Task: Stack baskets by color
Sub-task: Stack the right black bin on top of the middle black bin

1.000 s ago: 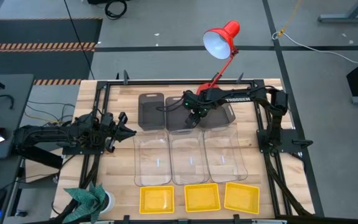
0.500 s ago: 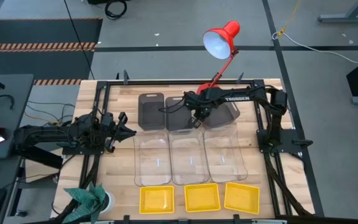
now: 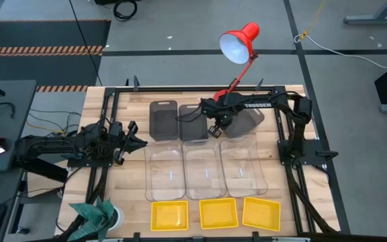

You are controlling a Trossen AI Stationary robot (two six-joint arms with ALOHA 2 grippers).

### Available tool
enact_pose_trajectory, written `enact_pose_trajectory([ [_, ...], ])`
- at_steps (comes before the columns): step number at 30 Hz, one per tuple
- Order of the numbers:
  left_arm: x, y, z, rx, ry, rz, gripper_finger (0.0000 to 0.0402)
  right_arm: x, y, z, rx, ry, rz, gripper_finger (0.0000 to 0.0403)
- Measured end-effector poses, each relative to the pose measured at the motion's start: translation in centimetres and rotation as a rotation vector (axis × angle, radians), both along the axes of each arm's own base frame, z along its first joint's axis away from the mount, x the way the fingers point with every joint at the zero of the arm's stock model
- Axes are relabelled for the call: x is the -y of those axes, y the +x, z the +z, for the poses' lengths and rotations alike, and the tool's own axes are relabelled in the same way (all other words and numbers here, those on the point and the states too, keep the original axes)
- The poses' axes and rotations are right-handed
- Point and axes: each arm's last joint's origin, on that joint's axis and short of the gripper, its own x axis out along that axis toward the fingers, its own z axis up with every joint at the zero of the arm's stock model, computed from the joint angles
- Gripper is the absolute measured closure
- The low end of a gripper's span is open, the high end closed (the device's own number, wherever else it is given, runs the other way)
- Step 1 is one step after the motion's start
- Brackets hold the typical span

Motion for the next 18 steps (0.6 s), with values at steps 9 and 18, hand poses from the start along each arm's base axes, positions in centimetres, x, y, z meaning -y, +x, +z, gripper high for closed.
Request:
enact_pose_trajectory([
  [9, 0.0, 0.0, 0.0, 0.000, 0.000, 0.000, 0.0366, -0.3, -0.9, 1.0, -0.030, -0.011, 0.007, 0.0398],
  [18, 0.0, 0.0, 0.0, 0.001, 0.000, 0.000, 0.0372, -0.7, -2.3, 3.8, 0.000, -0.062, 0.001, 0.0399],
])
